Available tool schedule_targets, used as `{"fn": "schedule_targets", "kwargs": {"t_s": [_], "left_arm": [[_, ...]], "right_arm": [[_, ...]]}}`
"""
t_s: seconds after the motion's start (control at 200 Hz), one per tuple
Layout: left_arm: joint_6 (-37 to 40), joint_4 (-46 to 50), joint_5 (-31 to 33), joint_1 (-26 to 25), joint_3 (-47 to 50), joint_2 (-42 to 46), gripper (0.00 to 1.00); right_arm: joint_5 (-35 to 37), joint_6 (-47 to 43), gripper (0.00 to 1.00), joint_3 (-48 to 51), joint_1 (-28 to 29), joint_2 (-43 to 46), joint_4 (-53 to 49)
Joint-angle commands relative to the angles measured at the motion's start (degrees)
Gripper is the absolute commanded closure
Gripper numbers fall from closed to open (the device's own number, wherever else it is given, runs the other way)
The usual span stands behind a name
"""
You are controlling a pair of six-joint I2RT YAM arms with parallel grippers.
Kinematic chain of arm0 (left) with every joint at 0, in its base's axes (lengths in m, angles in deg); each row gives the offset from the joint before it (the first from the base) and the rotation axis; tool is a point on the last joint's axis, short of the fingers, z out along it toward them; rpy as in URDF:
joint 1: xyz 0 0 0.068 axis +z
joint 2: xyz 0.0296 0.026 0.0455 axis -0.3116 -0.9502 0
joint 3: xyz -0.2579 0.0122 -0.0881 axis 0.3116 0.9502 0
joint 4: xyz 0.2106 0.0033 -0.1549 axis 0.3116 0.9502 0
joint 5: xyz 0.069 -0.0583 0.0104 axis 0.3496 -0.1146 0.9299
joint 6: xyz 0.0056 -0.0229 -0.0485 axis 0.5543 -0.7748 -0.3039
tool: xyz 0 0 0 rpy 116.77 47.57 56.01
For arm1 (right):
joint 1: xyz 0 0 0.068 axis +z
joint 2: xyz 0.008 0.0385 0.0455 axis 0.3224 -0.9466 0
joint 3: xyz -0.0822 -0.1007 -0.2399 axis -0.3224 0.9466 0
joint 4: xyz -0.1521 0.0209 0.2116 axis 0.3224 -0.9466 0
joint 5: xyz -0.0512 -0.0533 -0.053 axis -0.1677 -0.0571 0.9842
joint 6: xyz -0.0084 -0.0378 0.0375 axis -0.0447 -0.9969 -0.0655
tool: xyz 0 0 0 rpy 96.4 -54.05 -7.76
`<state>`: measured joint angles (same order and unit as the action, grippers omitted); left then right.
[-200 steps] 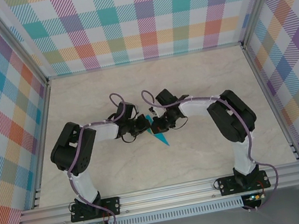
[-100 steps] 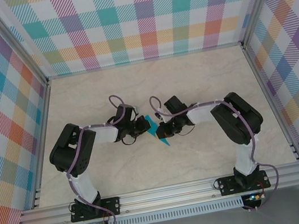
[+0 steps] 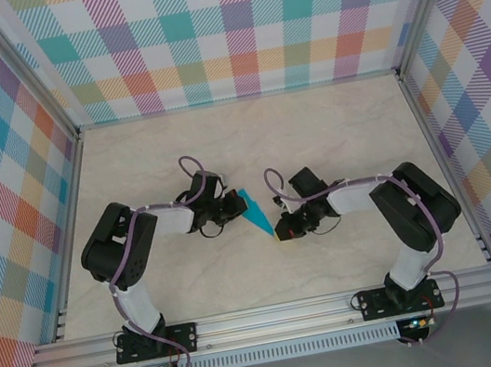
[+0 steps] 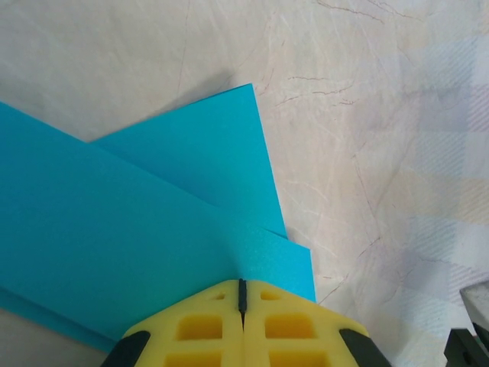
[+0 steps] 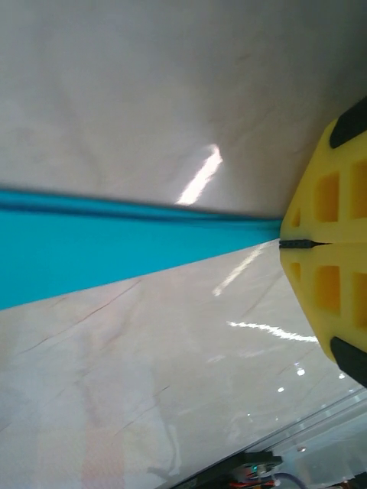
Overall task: Fold a paper plane with a square sheet of paper (pick it up from the middle)
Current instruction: Fold the wing for the fifth time at the center of the table.
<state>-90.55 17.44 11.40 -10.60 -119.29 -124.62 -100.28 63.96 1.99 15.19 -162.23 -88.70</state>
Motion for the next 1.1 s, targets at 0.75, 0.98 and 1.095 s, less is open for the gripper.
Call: {"fn": "schedule_targets", "kwargs": {"t_s": [0.75,0.98,1.095], "left_arm": [[3.9,1.5,-2.2,0.1,-2.3,2.4,0.94],[5.7,-5.1,-5.6,-1.1,0.2,1.0,0.91],[6.4,-6.4,-4.2,-1.2,1.9,-0.5,0.91]], "right_arm": [[3.9,2.1,1.00,-18.8,1.1,-14.4,-6.0],[5.1,2.2,1.00,-18.8,1.1,-15.5,-7.5],[5.2,2.0,1.00,-19.3,1.1,-16.0,-8.4]]}}
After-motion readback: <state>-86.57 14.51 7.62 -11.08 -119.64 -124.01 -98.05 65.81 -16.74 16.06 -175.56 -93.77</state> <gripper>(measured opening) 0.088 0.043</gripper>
